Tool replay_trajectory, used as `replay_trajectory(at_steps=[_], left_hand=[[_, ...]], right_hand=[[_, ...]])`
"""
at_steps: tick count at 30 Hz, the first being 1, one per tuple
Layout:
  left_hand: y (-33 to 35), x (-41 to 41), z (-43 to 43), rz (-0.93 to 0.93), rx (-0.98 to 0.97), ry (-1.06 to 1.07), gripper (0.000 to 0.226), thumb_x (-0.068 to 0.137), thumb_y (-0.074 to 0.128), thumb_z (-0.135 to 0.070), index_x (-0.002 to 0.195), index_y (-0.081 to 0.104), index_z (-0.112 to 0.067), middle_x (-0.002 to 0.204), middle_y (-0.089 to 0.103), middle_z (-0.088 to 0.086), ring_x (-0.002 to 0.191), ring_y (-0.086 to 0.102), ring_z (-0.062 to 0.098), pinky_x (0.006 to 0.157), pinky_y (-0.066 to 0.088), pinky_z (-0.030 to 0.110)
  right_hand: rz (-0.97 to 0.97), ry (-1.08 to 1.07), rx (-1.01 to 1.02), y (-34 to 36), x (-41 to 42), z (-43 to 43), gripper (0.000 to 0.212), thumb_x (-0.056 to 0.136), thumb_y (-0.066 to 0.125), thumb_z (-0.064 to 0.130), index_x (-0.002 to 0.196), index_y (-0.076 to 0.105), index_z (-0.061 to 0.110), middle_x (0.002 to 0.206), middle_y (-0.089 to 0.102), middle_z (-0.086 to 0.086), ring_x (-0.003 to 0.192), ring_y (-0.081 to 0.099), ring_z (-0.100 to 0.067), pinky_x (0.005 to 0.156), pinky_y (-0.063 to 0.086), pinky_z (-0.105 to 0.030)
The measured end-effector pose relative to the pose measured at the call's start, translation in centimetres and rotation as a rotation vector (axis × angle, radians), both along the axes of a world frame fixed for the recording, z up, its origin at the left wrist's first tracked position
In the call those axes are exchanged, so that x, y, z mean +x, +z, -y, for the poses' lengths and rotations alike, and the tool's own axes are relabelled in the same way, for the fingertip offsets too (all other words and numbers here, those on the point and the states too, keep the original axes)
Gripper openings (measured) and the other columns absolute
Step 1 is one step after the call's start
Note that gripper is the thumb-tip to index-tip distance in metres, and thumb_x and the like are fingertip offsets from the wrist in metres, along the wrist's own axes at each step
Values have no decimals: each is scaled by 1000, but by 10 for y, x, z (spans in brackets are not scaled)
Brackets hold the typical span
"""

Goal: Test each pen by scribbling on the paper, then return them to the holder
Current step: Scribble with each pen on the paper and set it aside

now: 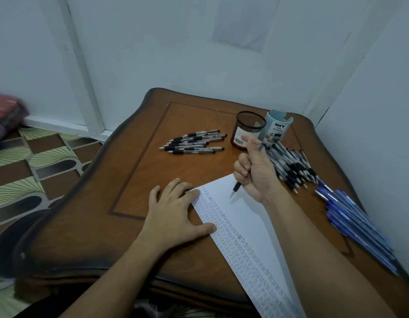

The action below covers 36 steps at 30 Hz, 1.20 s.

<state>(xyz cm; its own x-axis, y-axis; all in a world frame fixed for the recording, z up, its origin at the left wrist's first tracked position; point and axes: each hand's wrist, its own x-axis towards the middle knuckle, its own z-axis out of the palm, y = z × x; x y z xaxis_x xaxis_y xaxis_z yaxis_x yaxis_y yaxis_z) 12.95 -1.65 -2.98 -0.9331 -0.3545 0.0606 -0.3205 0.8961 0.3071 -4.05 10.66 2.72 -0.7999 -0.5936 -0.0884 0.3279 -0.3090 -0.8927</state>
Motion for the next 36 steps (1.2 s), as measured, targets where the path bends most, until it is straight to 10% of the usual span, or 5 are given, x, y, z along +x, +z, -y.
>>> replay_trajectory(at_steps=[5, 8, 15, 21, 36], left_hand=[[0, 0, -1, 25, 4, 2, 108, 58, 18, -94, 149, 30, -38, 159, 18, -16, 149, 3, 7, 117, -4, 48], [-3, 0, -1, 61, -34, 0, 104, 63, 9, -91, 153, 18, -39, 164, 4, -11, 150, -3, 9, 118, -9, 51], [-9, -1, 2, 74, -67, -22, 101, 68, 4, -91, 155, 7, -39, 164, -4, -12, 150, -9, 9, 117, -13, 51], [-11, -1, 0, 29, -57, -16, 94, 75, 12, -86, 155, 12, -38, 164, 0, -11, 150, -7, 10, 117, -13, 52], [-14, -6, -7, -63, -39, 20, 83, 81, 24, -77, 150, 34, -32, 161, 25, -3, 149, 15, 17, 116, -2, 57]], right_hand=[[-15, 19, 37, -9, -12, 8, 56, 107, 27, 45, 104, 69, 8, 57, 59, -5, 65, 60, -18, 69, 49, -32], [2, 28, 119, -18, -19, 12, 82, 98, 16, 67, 87, 73, 9, 58, 56, -8, 54, 51, -15, 56, 41, -25], [-269, 101, 254, -41, -21, 19, 28, 79, 72, 37, 77, 55, 15, 61, 57, -1, 54, 43, -12, 48, 33, -20], [-361, 162, 294, -56, -19, 27, 28, 81, 72, 35, 75, 59, 12, 69, 66, -8, 69, 65, -20, 67, 53, -29], [-611, 80, 395, -68, -16, 47, 50, 83, 64, 0, 52, 32, 23, 51, 29, 5, 50, 34, -11, 52, 37, -25]])
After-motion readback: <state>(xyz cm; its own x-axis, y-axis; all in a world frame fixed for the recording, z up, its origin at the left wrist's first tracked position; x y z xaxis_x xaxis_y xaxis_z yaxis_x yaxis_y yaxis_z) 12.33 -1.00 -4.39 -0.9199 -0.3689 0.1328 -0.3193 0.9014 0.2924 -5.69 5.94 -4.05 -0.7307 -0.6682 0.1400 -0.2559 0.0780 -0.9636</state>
